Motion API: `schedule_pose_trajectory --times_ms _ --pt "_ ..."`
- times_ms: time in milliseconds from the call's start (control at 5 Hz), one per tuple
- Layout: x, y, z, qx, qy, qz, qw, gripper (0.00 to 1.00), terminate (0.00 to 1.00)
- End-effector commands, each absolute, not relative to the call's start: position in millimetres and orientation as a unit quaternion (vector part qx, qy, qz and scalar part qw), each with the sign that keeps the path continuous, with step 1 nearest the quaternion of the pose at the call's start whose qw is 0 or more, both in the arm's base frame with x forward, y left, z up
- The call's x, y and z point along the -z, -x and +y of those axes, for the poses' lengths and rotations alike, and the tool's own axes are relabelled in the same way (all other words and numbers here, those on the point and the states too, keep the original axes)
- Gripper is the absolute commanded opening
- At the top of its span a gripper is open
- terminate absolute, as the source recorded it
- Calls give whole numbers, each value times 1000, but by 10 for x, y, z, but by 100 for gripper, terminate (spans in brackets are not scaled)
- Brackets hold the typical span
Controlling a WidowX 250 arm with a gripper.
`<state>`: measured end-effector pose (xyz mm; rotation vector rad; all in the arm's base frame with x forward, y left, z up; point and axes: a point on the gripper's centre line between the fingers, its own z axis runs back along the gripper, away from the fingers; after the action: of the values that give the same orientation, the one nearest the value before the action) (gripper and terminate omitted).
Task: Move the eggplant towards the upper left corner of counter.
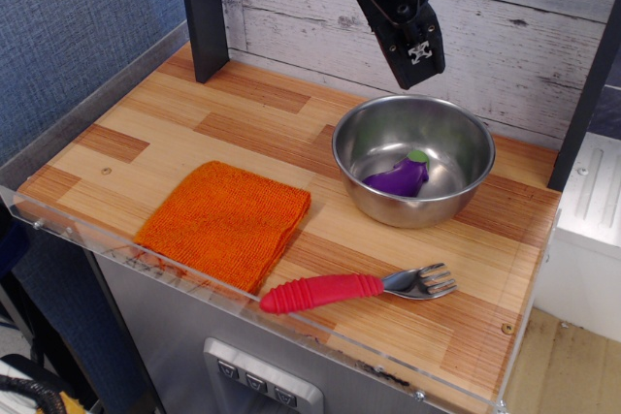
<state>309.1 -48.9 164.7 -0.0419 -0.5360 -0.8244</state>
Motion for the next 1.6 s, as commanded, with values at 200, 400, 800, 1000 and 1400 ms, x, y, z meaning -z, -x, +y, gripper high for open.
schedule_pose_trajectory --times_ms 200,400,800,1000,1400 --pt "-1762 -3268 -356 403 11 -260 877 100 0" --pt "-1758 -3407 -295 429 15 -260 865 100 0" --pt "-1505 -3487 -369 489 23 -225 842 100 0" --pt "-1369 -3510 -402 503 28 -211 838 100 0" --pt "-1028 -3500 -373 532 23 -186 826 100 0"
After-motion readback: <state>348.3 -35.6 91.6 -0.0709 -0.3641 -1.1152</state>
